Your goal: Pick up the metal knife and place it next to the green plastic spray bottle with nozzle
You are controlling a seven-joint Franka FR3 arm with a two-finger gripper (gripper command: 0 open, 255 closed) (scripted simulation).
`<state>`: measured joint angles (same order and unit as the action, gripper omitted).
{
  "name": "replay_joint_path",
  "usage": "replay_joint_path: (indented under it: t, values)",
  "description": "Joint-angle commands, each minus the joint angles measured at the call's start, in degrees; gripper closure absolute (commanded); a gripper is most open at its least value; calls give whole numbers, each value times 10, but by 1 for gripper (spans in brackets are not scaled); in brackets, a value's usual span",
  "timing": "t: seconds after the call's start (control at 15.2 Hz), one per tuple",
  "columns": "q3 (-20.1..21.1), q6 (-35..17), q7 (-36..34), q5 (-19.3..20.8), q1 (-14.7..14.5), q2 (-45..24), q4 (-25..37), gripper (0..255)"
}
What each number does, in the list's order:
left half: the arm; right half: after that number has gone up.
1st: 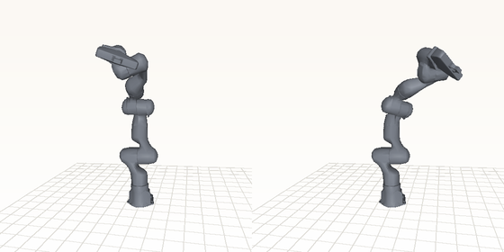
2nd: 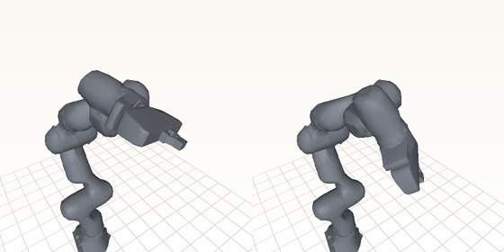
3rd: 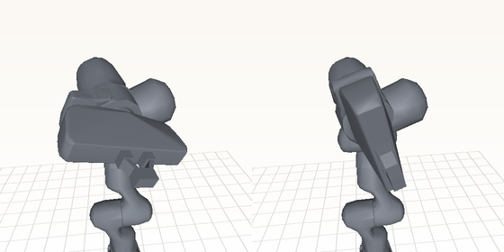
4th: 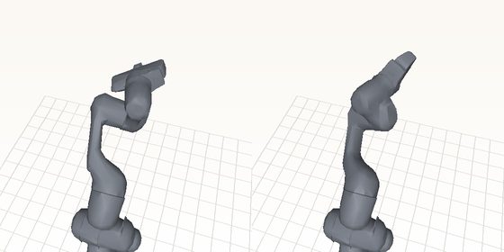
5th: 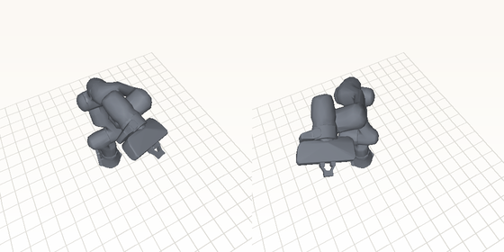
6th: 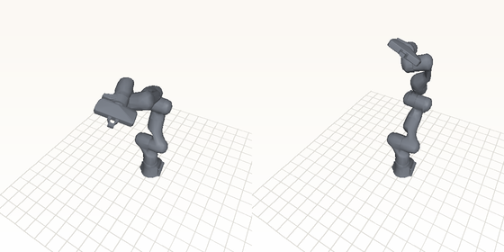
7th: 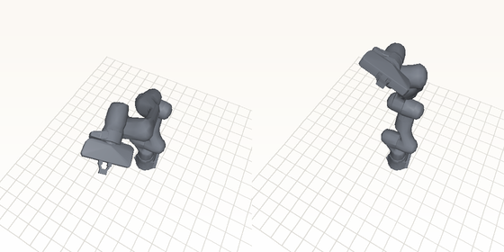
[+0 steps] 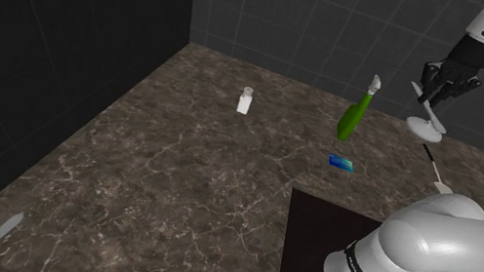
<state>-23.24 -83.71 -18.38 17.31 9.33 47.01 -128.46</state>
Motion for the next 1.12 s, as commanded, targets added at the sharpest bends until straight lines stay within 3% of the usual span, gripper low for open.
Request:
replay_joint_path:
  t: [0.0,1.06]
  values:
    - [-3,-13,-1,3,2,5,-18,255]
    - [-34,-122,-11,33,16,31,-152,255]
